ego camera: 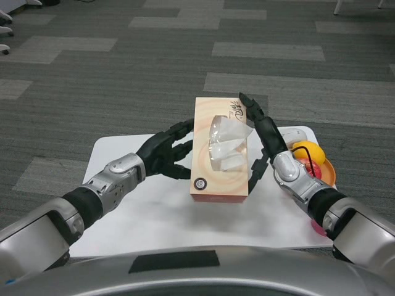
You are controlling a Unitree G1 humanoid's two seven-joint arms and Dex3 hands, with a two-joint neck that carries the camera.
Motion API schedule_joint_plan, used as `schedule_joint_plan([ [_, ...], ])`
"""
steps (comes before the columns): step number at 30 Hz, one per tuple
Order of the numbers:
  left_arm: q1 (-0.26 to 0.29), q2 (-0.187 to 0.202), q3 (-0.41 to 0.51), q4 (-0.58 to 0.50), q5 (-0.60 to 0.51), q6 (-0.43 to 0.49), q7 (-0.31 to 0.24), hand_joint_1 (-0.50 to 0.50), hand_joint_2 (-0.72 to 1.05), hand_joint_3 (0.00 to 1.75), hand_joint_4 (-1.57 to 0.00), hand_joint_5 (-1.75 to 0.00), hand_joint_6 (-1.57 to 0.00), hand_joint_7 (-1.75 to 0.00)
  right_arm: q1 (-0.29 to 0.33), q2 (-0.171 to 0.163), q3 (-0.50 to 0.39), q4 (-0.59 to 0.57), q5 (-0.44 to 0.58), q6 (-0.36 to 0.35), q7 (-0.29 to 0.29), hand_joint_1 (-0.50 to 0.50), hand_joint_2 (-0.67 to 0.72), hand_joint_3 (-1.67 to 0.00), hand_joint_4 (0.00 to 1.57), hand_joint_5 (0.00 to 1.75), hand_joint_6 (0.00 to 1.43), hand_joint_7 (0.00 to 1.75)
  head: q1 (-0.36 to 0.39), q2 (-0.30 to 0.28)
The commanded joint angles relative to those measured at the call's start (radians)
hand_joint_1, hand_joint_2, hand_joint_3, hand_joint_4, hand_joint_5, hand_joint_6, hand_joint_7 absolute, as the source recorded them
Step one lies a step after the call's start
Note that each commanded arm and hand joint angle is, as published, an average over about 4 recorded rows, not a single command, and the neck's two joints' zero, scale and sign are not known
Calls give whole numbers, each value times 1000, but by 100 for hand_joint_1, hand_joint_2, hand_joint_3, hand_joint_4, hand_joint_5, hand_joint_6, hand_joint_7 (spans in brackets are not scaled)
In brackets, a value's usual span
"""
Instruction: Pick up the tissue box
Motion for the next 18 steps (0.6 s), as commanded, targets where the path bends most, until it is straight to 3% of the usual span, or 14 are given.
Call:
schedule_joint_plan([
  [1, -4, -57, -9, -64, 1, -5, -33, 50, 87, 9, 0, 0, 0, 0, -14, 58, 12, -54, 9, -25, 8, -46, 47, -16, 0, 39, 0, 9, 0, 0],
  [14, 0, -57, -2, -64, 2, -2, -33, 50, 87, 9, 0, 0, 0, 0, -14, 54, 12, -62, 10, -26, 8, -46, 47, -10, 0, 39, 0, 7, -2, 3],
  [18, 1, -57, 0, -66, 2, 0, -33, 50, 87, 9, 0, 0, 0, 0, -14, 53, 11, -65, 11, -26, 8, -46, 47, -16, 0, 39, 0, 12, -1, 0],
])
